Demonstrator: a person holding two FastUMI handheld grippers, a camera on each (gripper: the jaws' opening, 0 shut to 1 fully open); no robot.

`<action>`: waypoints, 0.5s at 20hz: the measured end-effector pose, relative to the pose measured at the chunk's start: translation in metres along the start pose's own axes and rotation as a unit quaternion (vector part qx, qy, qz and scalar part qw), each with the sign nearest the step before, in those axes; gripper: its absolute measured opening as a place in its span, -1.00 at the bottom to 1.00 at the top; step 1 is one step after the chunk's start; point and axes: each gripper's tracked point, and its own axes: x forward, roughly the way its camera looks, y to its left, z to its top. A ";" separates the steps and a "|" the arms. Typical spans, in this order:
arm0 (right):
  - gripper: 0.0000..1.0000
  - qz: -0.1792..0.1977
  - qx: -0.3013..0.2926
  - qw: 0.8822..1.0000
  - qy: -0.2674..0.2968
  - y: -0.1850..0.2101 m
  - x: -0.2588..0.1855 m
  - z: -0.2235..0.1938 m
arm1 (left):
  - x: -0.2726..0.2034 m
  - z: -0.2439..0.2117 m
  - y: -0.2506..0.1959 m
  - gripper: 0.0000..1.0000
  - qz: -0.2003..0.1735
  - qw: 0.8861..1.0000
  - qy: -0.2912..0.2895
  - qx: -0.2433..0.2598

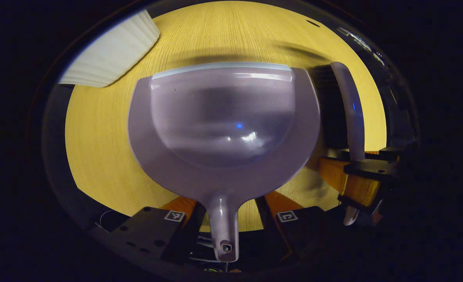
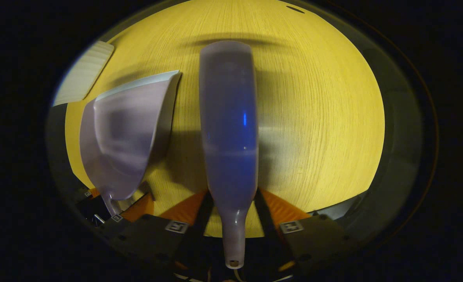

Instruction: Pick up the small broom and dustpan from the desktop, sweep the trash into the dustpan with the broom, and then empty the trash into the garbage bin.

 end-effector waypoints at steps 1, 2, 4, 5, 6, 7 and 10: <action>1.00 0.000 0.001 1.000 0.000 -0.001 -0.002 -0.001 | -0.002 -0.001 -0.001 0.58 0.000 1.000 0.000 0.000; 0.87 -0.002 0.002 1.000 -0.002 -0.002 -0.004 -0.001 | -0.005 -0.001 0.001 0.58 0.006 1.000 -0.002 0.001; 0.99 0.002 0.005 1.000 -0.011 -0.001 -0.009 -0.001 | -0.010 0.001 0.002 0.58 0.009 1.000 -0.016 0.008; 0.99 0.007 0.007 1.000 -0.013 0.000 -0.015 -0.003 | -0.015 0.000 0.002 0.58 0.011 0.999 -0.027 0.017; 0.99 0.013 0.014 1.000 -0.020 0.001 -0.022 -0.004 | -0.020 0.000 0.004 0.58 0.017 0.999 -0.041 0.023; 0.99 0.024 0.019 0.999 -0.032 0.003 -0.029 -0.005 | -0.026 -0.003 0.006 0.58 0.023 0.998 -0.056 0.027; 0.99 0.069 0.021 0.995 -0.067 0.011 -0.058 -0.010 | -0.049 -0.010 0.006 0.58 0.026 0.992 -0.113 0.044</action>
